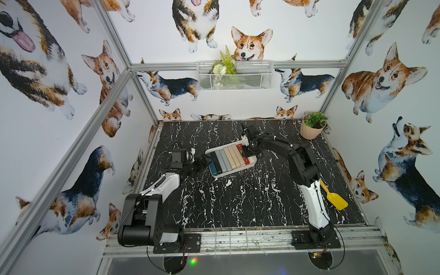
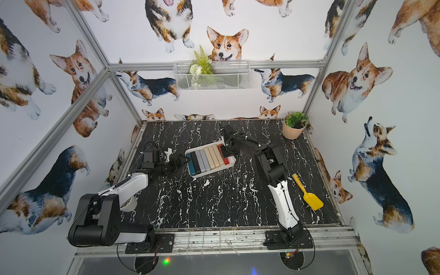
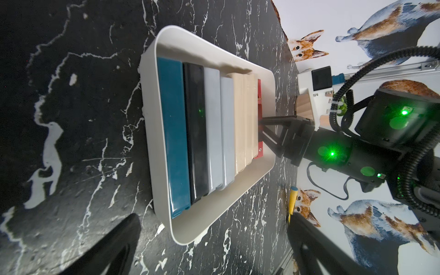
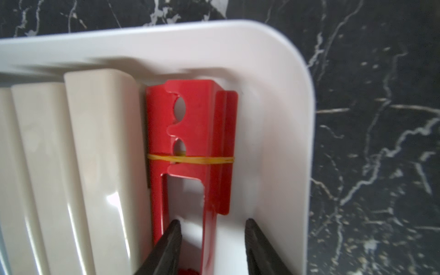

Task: Put the pruning pliers into the storage box
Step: Place the pruning pliers in the storage box.

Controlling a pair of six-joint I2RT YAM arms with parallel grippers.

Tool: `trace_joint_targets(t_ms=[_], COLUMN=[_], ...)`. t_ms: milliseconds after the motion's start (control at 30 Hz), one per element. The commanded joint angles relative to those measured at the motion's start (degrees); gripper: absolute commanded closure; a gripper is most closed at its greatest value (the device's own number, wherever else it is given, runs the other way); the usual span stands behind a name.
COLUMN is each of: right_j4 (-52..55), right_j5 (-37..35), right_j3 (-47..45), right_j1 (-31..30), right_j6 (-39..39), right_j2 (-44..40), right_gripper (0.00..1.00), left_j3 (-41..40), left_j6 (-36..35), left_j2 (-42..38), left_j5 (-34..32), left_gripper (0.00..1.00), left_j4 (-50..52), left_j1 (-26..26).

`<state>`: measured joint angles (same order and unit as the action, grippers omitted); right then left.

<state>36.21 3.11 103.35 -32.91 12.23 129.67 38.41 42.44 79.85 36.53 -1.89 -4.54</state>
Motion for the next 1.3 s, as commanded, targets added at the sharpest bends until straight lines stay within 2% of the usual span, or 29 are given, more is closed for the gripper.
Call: trace_joint_targets(t_ms=[0,200,567,733,800,867,900,933,1100,1267], right_j4=[0.22,-0.41,-3.76,-5.99,-7.12,-8.17,-8.70,-9.33,-9.85,-11.23], right_j5=[-1.76,-2.38,-1.33,0.79,1.88,2.91,3.20,3.46,4.27,3.60], right_j3=[-0.90,-2.12,-5.29,-8.40,-9.98,-11.63,-12.49,-13.27,-16.47,-23.68], right_j1=[0.11,0.08,-0.48,-0.41,-0.45,-0.49,-0.54,-0.56,-0.54,-0.41], right_j6=[-0.10,0.00,-0.10,0.39,0.51,0.82,0.91,1.15,2.23,3.06], right_j2=[-1.58,-4.34,-10.40,-14.94,-17.02,-19.26,-20.34,-21.56,-27.23,-37.06], right_gripper=[0.49,0.44,0.45,0.42,0.38,0.29,0.19,0.00,0.00,0.00], left_j3=[0.08,0.78,2.52,3.15,3.70,4.28,4.45,4.62,5.76,8.38], left_j6=[0.00,-0.86,-2.85,-3.63,-4.23,-4.88,-5.11,-5.33,-7.10,-10.37], left_j2=[-0.58,-1.36,-2.17,-2.07,-2.09,-2.25,-2.35,-2.51,-3.29,-4.89], left_j5=[0.82,0.57,-0.39,-0.51,-0.64,-0.75,-0.76,-0.92,-1.61,-4.80], left_gripper=[0.00,0.00,0.00,0.00,0.00,0.00,0.00,0.00,0.00,0.00], left_j4=[-0.97,0.65,3.89,4.58,5.45,6.32,6.70,6.93,9.65,14.78], left_j1=[0.06,0.10,0.46,0.93,1.29,1.63,1.76,1.90,2.64,3.37])
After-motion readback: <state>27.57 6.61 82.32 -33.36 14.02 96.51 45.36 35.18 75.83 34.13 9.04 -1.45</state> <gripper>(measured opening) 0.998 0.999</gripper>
